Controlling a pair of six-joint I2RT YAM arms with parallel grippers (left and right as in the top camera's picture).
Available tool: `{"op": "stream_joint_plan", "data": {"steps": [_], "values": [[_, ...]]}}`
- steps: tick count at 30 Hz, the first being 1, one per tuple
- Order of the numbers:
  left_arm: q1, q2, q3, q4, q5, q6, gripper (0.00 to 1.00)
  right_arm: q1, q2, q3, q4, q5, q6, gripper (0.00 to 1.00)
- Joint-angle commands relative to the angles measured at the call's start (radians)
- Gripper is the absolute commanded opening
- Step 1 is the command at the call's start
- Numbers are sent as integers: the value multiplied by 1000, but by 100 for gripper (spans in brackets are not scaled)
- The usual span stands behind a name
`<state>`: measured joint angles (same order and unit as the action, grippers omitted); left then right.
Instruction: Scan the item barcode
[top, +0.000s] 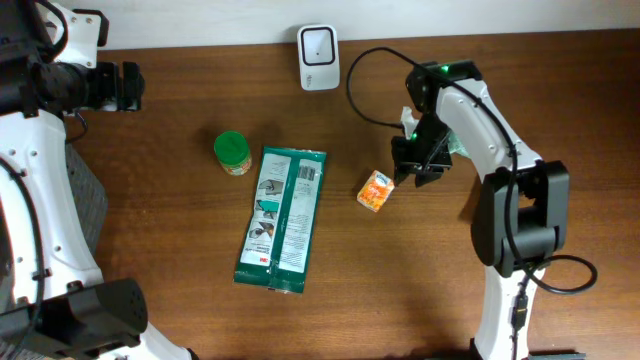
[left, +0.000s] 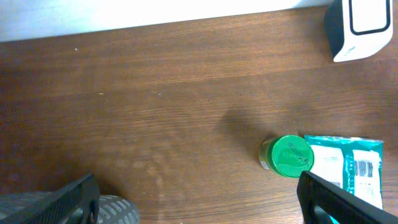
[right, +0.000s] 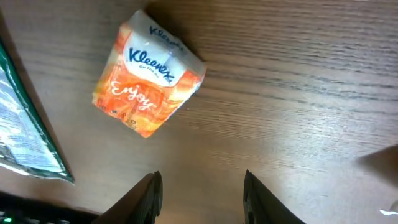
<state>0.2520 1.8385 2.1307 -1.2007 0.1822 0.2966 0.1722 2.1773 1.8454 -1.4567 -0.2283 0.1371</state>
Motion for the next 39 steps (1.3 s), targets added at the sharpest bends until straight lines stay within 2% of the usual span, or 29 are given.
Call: {"op": "stream_joint_plan", "data": {"steps": [1,8,9,12,16,19,21,25,32,35,39], "values": [[2,-10,6,2,4,15,99,42,-24,-9,-2,64,-29,39],[2,-10,6,2,4,16,99,137,-24,-90,64,110,-55,34],[2,-10,6,2,4,15,99,157,-24,-109,106,109,-55,29],[2,-10,6,2,4,15,99,175,-24,-111,177,109,-54,29],[2,-10,6,2,4,15,99,207,-21,-126,372,58,124,30],[2,-10,6,2,4,15,99,241,-8,-155,441,44,282,30],[2,-10,6,2,4,15,99,264,9,-167,468,25,318,29],[2,-10,6,2,4,15,99,285,30,-170,418,38,316,29],[2,-10,6,2,4,16,99,169,28,-170,175,315,312,30],[2,-10,6,2,4,15,99,111,28,-170,167,378,252,30],[2,-10,6,2,4,15,99,40,28,-168,266,378,145,27]]}}
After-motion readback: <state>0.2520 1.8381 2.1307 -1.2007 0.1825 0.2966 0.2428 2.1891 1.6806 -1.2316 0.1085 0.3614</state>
